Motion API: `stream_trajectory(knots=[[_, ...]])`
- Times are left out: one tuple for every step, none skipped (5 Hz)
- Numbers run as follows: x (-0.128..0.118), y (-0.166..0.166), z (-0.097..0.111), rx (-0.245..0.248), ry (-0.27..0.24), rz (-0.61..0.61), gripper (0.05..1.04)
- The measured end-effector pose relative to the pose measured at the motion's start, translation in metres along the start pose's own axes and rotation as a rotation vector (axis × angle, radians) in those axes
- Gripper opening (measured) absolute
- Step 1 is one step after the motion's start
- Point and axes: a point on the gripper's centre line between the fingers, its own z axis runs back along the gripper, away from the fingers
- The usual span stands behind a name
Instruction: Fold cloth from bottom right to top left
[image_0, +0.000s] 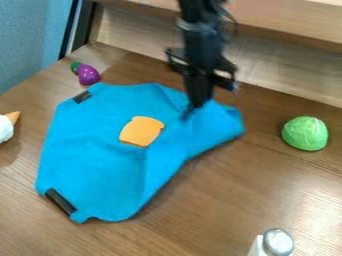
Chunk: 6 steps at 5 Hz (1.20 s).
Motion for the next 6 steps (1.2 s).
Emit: stream_trajectory(knots=[[-0.014,0.031,0.009,0.005,-0.006,0.084,0.049],[-0.028,0.06,0.014,0.015,-0.007,0.168,0.049],[-0.037,0.086,0.013,0.013,-0.014,0.226,0.049],[-0.041,0.106,0.01,0.014,-0.003,0.251,0.049],[-0.037,0.123,0.001,-0.007,0.02,0.254,0.049],[-0.031,0.135,-0.01,-0.024,0.045,0.24,0.049]])
